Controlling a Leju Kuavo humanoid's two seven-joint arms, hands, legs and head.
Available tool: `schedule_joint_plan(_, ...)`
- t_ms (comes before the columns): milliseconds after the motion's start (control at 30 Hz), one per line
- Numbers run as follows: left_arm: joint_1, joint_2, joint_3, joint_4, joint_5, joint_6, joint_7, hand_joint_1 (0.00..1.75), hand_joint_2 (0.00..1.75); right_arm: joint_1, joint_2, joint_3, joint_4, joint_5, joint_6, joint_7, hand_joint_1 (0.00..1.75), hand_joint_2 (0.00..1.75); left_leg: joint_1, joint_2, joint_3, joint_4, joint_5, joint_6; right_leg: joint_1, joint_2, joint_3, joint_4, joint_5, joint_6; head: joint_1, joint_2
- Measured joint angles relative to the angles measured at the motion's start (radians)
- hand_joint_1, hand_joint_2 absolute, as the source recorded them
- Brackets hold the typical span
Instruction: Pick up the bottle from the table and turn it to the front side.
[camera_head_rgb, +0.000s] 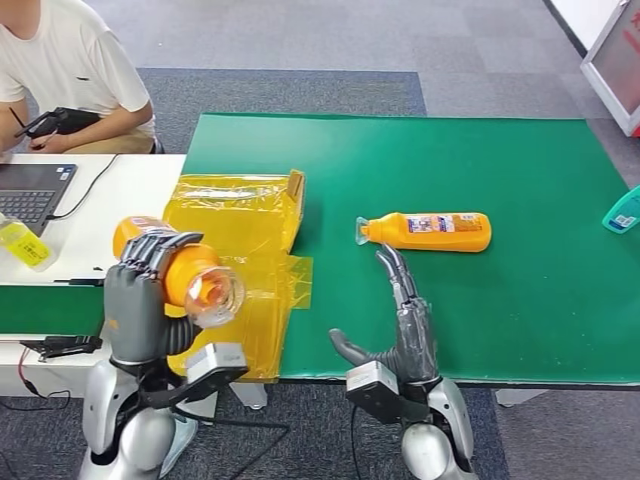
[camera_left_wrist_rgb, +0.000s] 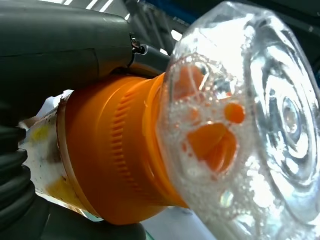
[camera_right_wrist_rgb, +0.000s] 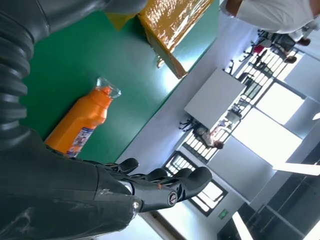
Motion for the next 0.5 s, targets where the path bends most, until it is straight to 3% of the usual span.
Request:
schedule_joint_plan(133, -0.127, 0.026, 0.029, 0.185, -0.260, -0.009, 0.110, 1.75, 1.75, -0.048, 0.000, -0.001, 0.022, -0.019, 0.032, -0.025, 0.00, 1.75, 0.000, 0.000, -0.001, 0.000, 0.002, -0.001, 0.000, 0.000, 0.000, 0.000, 0.002, 0.000, 0.000, 0.000)
schedule_joint_plan(333, -0.332, 0.028, 0.062, 0.463, -0.175, -0.107, 0.139, 1.75, 1.75, -0.089, 0.000, 0.012, 0.053, -0.037, 0.061, -0.039, 0.00, 1.75, 0.000, 0.000, -0.002, 0.000, 0.004, 0.000, 0.000, 0.000, -0.002, 0.000, 0.003, 0.000, 0.000, 0.000)
schedule_joint_plan(500, -0.490, 0.001, 0.055, 0.716, -0.280, -0.170, 0.231, 1.75, 1.75, -0.106, 0.000, 0.019, 0.060, -0.037, 0.078, -0.046, 0.00, 1.75, 0.000, 0.000, -0.003, 0.000, 0.004, 0.000, -0.001, 0.000, -0.003, 0.000, 0.004, 0.001, 0.000, 0.000)
